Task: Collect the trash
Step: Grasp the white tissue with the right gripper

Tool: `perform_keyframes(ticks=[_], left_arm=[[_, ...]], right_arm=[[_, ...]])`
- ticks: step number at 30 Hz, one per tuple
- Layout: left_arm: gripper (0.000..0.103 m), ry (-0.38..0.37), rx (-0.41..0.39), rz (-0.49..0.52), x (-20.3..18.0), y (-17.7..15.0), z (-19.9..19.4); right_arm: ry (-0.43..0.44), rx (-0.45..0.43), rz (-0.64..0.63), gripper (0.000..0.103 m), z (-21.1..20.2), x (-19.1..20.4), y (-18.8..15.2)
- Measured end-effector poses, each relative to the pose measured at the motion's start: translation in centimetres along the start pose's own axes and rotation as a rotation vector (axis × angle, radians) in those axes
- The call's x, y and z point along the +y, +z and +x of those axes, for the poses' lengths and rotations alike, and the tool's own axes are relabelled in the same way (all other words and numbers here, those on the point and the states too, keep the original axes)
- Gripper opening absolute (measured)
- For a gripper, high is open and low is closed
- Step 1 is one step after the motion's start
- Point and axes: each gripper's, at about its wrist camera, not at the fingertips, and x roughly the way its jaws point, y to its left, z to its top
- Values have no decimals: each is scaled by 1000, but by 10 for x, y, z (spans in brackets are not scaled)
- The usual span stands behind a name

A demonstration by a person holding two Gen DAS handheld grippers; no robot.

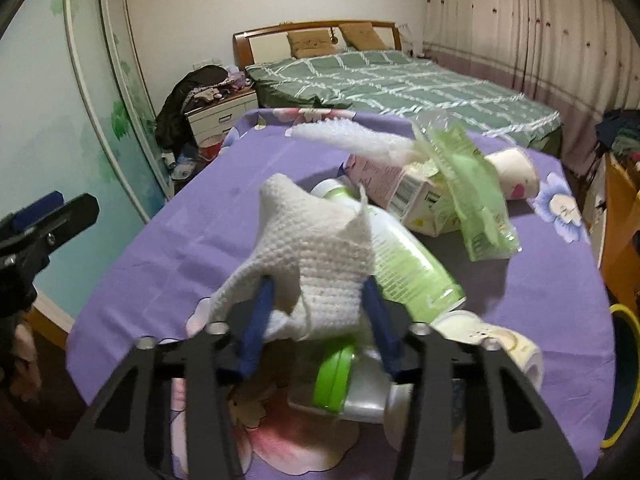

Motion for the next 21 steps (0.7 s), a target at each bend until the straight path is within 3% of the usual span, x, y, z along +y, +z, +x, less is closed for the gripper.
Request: perform_keyframes(ticks=[3, 13, 21], left_arm=[[99, -7, 6, -5, 1, -2, 3], [99, -23, 16, -4, 0, -7, 4], [99, -49, 23, 21, -13, -9, 6]], right_arm=[[2, -14, -11, 8, -4, 2, 1], [5, -158, 10, 6, -59, -9, 23], [-49, -249, 73, 6, -96, -42, 32]])
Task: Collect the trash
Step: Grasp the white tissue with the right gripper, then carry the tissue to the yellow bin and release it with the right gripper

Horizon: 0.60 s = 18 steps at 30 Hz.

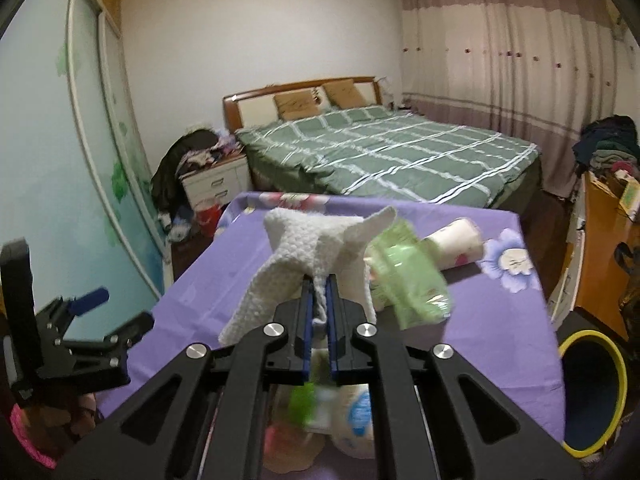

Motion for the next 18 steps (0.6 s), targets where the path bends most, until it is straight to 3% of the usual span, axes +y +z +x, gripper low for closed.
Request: perform_keyframes(ticks=[4, 10, 18], left_arm=[[99, -17, 8, 20, -10, -2, 1], [99, -59, 26, 46, -28, -5, 5], [99, -144, 69, 97, -62, -13, 16]], right_arm=[[-53, -41, 50, 6, -19, -30, 3], [-207, -78, 148, 6, -49, -100, -5], [-447, -6, 311, 8, -59, -202, -48]])
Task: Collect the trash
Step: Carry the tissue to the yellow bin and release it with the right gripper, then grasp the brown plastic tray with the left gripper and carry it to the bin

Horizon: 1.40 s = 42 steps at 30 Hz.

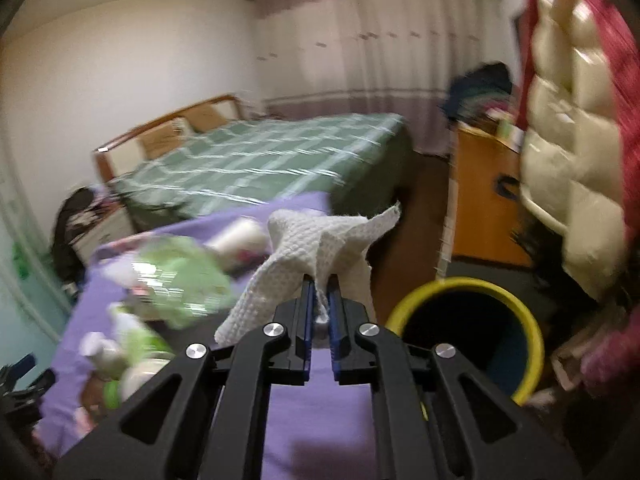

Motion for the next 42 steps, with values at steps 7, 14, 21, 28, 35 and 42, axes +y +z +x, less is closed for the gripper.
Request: perform_keyframes(ticks=[7, 14, 21, 28, 35, 42], left_arm=[[99, -37, 35, 48, -21, -9, 12], [99, -58, 86, 79, -30, -18, 25], [99, -75, 129, 139, -37, -25, 40], [99, -71, 194, 187, -33, -34, 65], [95, -108, 191, 136, -19, -31, 76], [69, -156, 189, 112, -9, -30, 74]], right_arm=[[-174, 141, 106, 8, 56, -76, -27], [-252, 193, 169, 44, 83, -105, -39], [-230, 176, 187, 53, 74, -107, -43], [-177, 181, 177, 53, 72, -91, -43], [-150, 187, 166, 53, 72, -80, -43], [-126, 182, 165, 53, 67, -78, -43]])
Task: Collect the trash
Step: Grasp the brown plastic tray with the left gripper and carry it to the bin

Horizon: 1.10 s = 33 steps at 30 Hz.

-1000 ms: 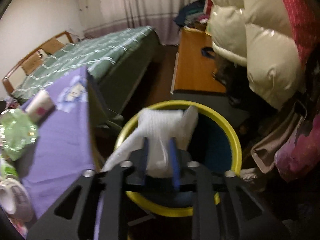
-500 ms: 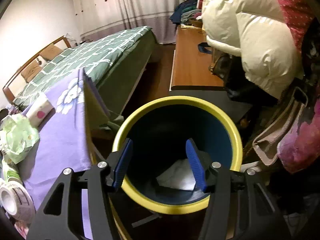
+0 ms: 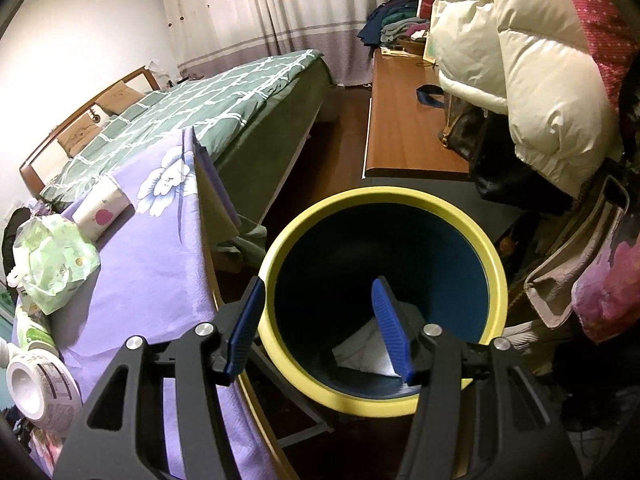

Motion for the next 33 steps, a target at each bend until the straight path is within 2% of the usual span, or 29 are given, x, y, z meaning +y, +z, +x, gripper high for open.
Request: perform_keyframes(ticks=[4, 9, 11, 17, 23, 29, 33], left_arm=[[69, 13, -35, -8, 1, 3, -20], [69, 19, -103, 45, -22, 13, -55], [69, -3, -130, 78, -38, 20, -68], [69, -143, -180, 176, -98, 48, -84], [69, -273, -140, 264, -177, 77, -62], [69, -336, -71, 343, -262, 101, -9], [69, -357, -29, 387, -304, 112, 25]], right_arm=[[13, -11, 0, 53, -8, -3, -1], [18, -30, -4, 53, -19, -10, -1], [15, -35, -12, 53, -23, -14, -3], [-5, -51, -19, 53, -35, -32, -10], [-33, -68, 7, 53, -44, -55, -16], [-70, -102, 50, 53, -55, -81, -17], [-99, -111, 69, 54, -56, -96, -18]])
